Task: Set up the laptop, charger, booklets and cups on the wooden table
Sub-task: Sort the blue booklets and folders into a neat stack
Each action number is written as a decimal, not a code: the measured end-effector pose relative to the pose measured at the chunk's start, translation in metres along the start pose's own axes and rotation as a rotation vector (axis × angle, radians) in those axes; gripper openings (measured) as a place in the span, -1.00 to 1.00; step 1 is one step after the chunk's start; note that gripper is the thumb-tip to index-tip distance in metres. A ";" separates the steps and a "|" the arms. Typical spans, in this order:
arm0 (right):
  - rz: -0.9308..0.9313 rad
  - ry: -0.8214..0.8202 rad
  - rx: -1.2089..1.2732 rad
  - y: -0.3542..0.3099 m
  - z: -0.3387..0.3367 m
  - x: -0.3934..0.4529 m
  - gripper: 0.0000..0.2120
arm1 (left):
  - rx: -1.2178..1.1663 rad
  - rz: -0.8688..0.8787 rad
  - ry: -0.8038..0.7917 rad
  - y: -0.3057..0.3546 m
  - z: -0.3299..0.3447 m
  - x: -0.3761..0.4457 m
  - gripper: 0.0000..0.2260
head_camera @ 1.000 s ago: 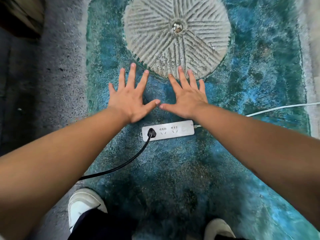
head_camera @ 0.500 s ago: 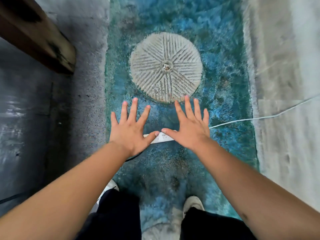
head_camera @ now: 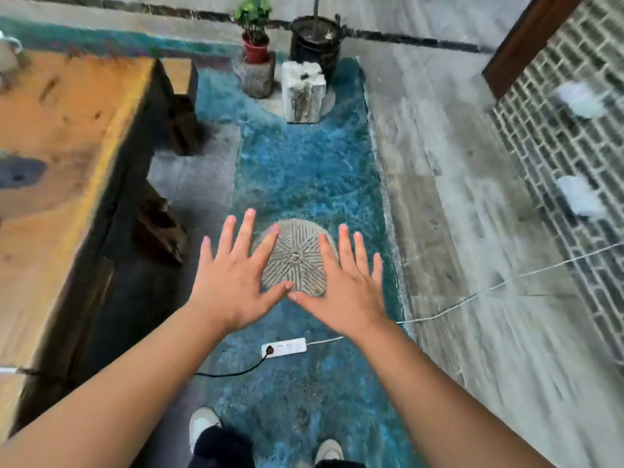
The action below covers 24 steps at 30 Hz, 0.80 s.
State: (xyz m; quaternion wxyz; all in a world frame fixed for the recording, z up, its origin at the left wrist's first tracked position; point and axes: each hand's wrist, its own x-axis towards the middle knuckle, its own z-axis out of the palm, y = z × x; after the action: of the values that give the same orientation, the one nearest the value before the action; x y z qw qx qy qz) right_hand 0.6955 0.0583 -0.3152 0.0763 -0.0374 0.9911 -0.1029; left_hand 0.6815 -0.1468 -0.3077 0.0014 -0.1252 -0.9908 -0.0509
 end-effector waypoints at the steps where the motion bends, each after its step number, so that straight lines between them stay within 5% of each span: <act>1: -0.010 0.030 -0.006 -0.005 -0.026 -0.006 0.07 | 0.000 0.003 0.031 0.004 -0.027 -0.001 -0.18; 13: -0.086 0.407 -0.065 -0.036 -0.267 -0.088 0.06 | 0.047 0.102 0.398 0.061 -0.280 -0.042 -0.18; 24: -0.149 0.546 -0.052 -0.025 -0.322 -0.120 -0.05 | 0.046 0.081 0.512 0.100 -0.326 -0.053 -0.20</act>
State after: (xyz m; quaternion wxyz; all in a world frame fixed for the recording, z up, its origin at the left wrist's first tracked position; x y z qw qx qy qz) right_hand 0.7640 0.1082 0.0186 -0.2024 -0.0831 0.9717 -0.0890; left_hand 0.7546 -0.0968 0.0259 0.2570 -0.1478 -0.9533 -0.0582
